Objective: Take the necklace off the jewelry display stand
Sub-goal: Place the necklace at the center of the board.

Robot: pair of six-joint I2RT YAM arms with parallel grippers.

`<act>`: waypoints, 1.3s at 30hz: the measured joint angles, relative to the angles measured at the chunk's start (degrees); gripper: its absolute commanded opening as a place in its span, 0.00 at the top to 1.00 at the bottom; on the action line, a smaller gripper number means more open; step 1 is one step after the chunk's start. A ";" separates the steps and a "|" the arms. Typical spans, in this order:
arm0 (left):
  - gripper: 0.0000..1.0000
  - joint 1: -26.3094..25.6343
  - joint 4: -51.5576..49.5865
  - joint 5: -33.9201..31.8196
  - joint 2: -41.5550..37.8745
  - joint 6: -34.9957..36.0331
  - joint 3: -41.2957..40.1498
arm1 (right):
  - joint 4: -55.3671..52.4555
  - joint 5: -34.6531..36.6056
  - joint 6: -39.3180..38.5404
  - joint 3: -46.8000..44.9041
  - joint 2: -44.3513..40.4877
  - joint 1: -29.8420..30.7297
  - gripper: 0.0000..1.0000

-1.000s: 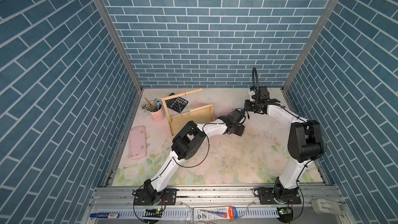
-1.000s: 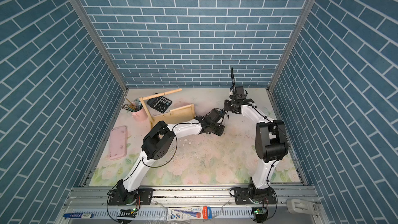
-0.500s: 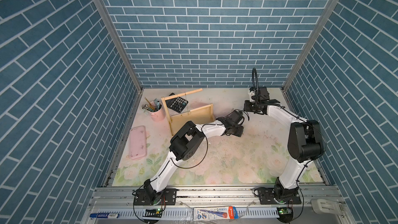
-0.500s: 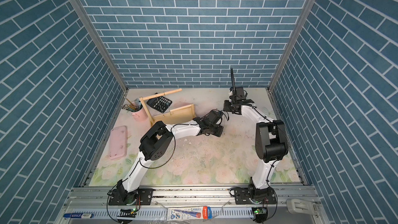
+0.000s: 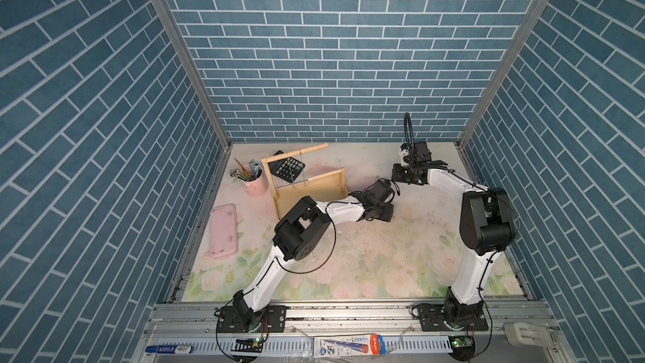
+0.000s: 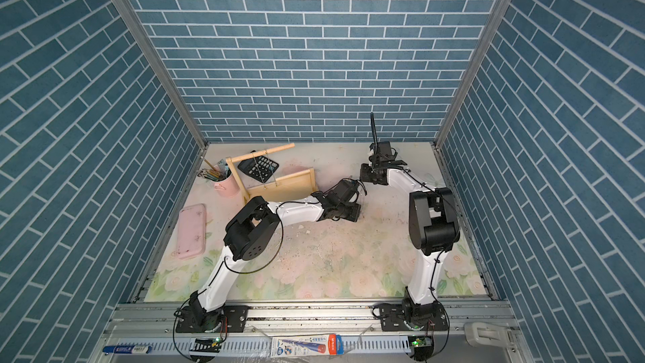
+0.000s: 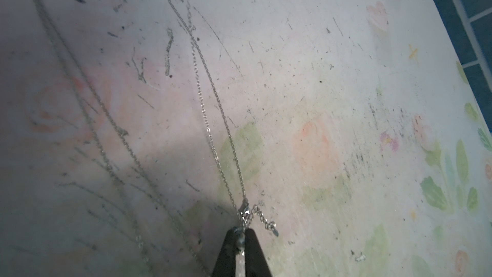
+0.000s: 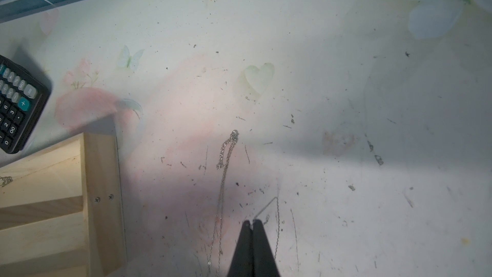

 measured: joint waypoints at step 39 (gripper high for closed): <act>0.90 0.00 2.95 0.22 -2.05 -3.28 -4.42 | -0.44 -1.03 0.02 7.52 11.39 1.55 1.00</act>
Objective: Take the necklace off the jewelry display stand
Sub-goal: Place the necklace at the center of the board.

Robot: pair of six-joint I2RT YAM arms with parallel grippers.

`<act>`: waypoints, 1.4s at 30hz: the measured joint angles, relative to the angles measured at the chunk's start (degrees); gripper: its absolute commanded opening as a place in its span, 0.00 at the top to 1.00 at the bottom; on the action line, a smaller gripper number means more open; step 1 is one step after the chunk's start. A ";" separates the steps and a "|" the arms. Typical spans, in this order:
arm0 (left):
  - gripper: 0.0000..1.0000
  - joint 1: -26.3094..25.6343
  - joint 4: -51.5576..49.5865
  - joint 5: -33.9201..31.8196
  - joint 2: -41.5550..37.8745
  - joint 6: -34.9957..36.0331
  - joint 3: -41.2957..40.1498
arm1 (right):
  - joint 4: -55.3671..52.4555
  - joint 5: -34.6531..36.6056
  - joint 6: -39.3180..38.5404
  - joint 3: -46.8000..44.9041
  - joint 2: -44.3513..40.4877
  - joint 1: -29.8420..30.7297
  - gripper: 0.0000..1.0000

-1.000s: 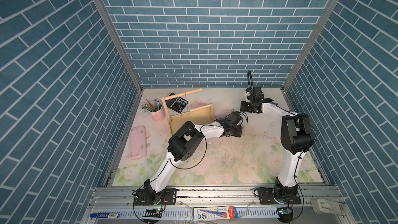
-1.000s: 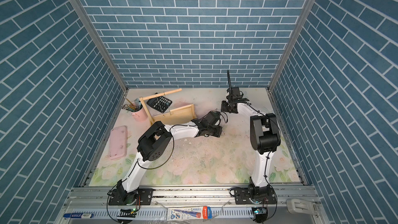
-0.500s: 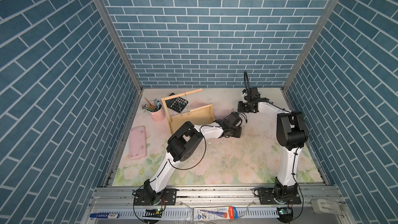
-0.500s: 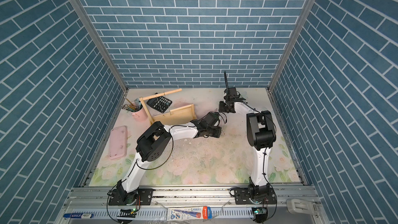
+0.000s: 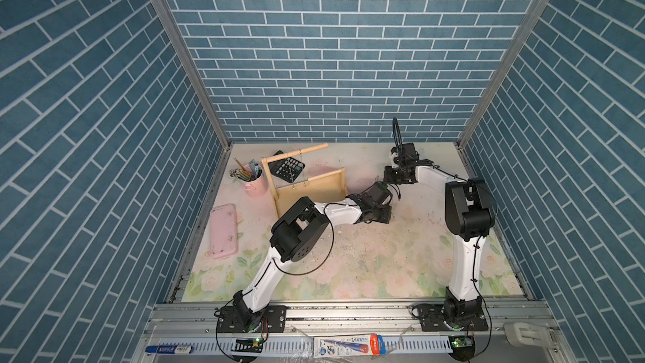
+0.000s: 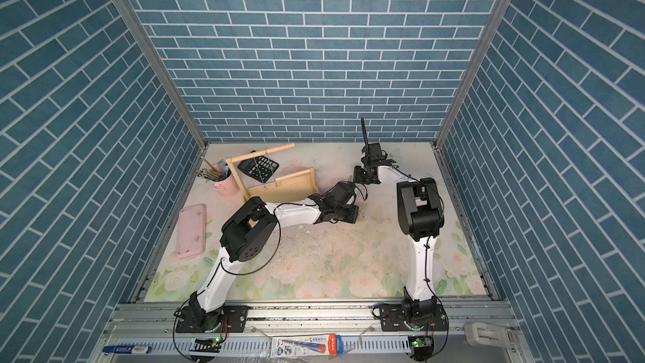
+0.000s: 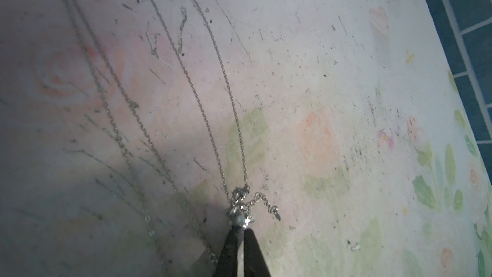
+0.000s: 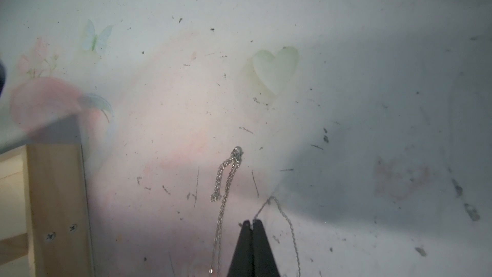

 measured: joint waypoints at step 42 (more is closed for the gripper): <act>0.90 0.00 -0.11 0.00 -0.52 -0.20 -0.70 | -2.21 -0.39 0.44 4.55 4.48 0.26 0.75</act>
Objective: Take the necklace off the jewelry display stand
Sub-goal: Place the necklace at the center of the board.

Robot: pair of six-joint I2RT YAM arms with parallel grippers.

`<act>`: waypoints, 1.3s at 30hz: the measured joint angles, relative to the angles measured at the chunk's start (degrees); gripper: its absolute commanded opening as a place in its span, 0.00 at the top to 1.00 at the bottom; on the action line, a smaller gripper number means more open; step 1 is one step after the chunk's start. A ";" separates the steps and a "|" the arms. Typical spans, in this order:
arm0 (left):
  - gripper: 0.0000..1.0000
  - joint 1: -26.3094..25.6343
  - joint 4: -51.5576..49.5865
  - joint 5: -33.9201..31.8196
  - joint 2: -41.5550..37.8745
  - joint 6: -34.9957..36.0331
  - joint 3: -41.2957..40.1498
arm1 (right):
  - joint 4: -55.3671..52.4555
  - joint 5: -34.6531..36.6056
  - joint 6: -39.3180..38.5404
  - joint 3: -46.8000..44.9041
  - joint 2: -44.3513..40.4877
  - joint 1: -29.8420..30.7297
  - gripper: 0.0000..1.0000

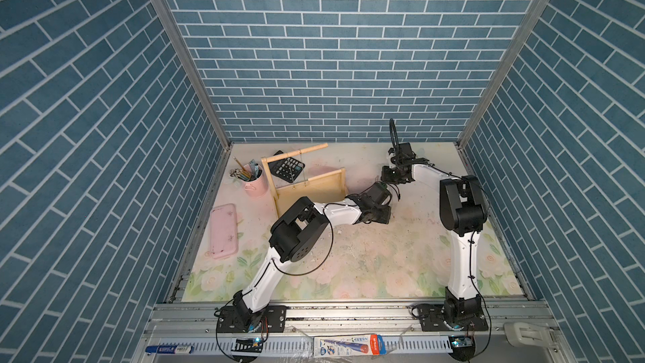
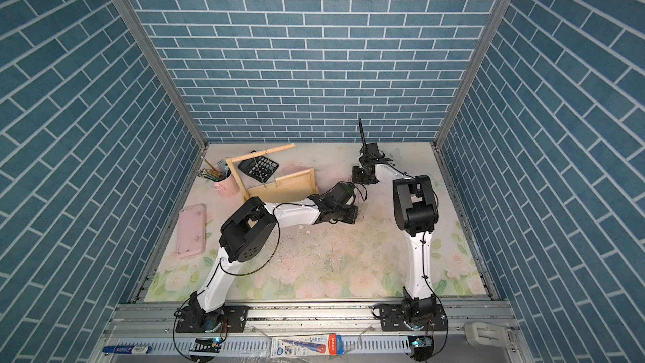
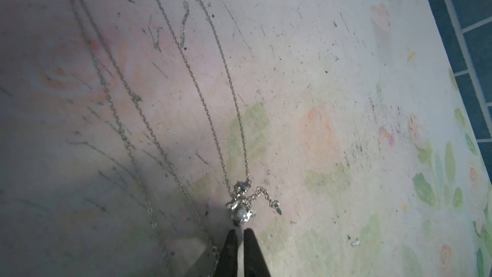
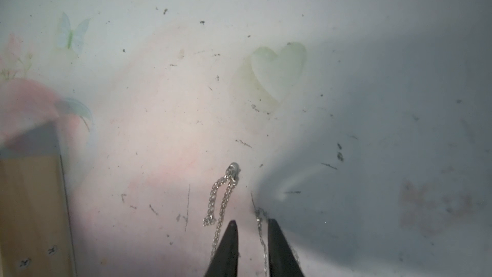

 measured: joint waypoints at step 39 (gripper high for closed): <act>0.66 0.02 0.46 4.09 -10.56 -1.22 -4.83 | 0.31 -6.71 5.20 -2.49 -4.74 -1.57 0.27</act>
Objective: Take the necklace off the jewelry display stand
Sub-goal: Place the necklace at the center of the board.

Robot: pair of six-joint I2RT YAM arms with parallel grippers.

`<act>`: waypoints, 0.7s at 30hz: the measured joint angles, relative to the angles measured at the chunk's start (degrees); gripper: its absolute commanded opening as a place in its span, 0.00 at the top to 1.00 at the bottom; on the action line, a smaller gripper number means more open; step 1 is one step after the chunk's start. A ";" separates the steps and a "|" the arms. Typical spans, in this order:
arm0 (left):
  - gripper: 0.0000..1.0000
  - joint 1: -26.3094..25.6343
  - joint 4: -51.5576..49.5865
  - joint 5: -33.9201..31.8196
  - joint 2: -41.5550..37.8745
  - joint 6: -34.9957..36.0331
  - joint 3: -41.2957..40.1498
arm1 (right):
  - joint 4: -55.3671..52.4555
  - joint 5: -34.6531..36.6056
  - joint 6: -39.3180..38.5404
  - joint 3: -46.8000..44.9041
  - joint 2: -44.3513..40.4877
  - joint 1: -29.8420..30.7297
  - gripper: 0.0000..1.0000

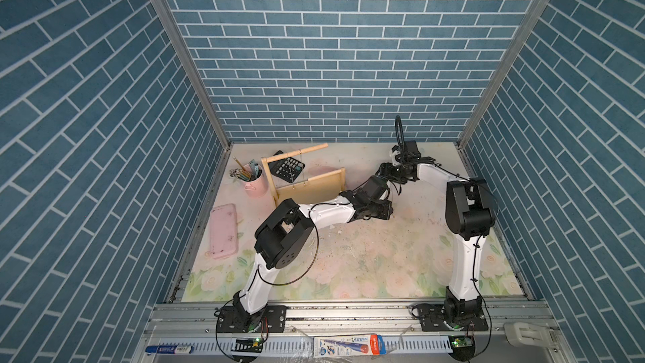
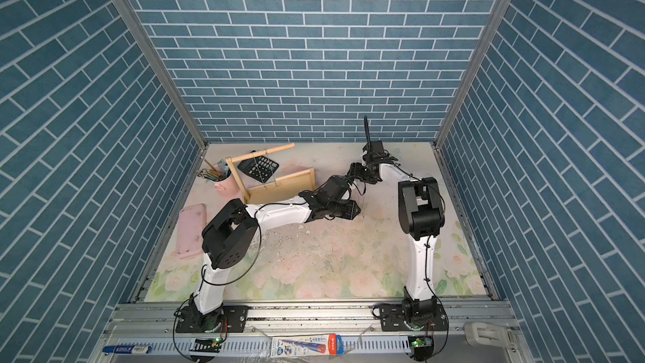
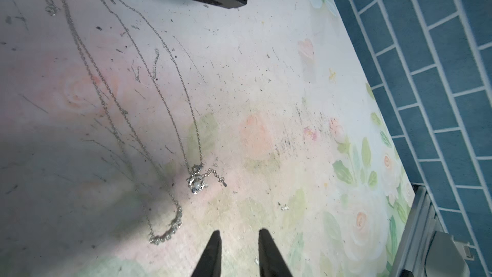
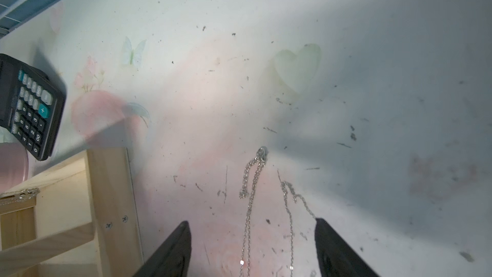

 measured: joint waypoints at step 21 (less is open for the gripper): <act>0.12 3.69 7.82 4.15 -11.96 -4.76 -10.67 | 3.39 -5.22 4.94 -1.49 -0.85 -0.33 0.27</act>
